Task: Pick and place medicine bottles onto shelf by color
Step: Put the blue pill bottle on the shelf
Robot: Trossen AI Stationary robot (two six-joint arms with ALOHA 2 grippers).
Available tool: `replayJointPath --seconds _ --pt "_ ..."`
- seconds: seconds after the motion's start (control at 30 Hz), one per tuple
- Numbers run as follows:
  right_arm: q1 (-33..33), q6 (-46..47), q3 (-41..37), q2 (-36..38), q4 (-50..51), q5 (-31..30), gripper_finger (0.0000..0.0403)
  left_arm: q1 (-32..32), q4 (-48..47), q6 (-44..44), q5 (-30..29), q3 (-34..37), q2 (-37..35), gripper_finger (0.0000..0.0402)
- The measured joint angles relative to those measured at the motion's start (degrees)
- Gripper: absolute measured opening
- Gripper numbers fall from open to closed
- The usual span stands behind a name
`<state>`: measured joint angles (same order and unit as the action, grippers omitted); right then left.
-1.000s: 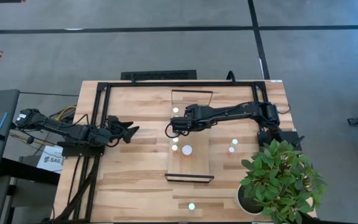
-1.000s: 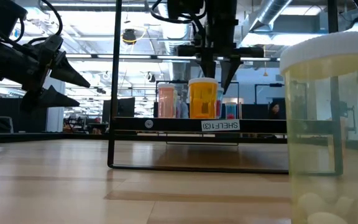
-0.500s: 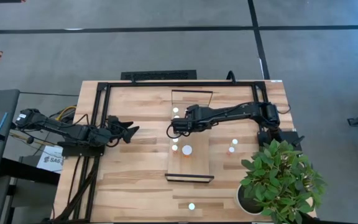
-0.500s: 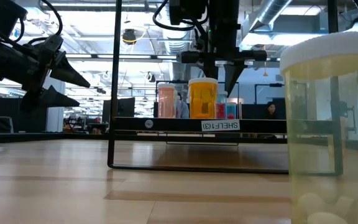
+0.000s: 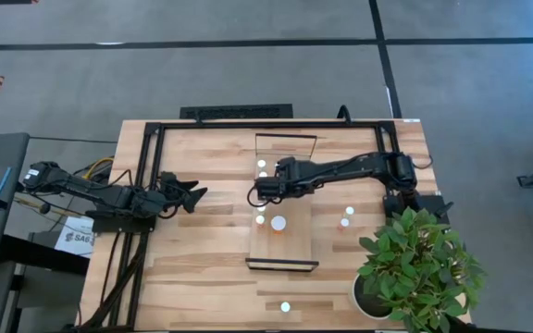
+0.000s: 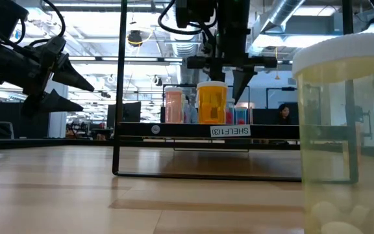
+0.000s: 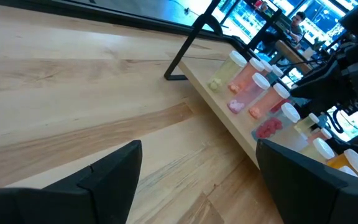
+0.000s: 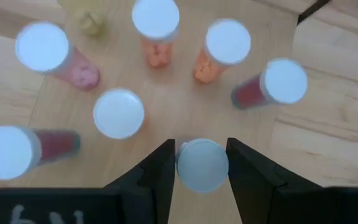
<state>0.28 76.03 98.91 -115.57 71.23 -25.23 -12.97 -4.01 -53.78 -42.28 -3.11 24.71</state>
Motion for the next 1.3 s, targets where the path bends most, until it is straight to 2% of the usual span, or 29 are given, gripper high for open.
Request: replayJointPath --seconds 0.77,0.9,1.1,1.3 --pt "-0.4 -0.9 -2.45 0.0 -4.2 -0.03 0.016 -0.02 0.0 0.0 0.0 0.0 0.0 0.0303" --pt "-0.44 -0.62 -2.51 -0.02 -4.41 0.04 0.0177 -0.01 0.0 0.0 0.02 0.0 0.0 0.0303" --pt "-0.42 0.96 -2.43 0.7 -3.58 0.06 0.0226 0.0 0.0 0.0 0.01 0.0 0.0 0.0303" --pt "-0.36 4.61 -0.12 3.7 1.84 -0.18 0.0257 -0.02 0.04 0.0 0.02 0.0 0.01 0.0303"
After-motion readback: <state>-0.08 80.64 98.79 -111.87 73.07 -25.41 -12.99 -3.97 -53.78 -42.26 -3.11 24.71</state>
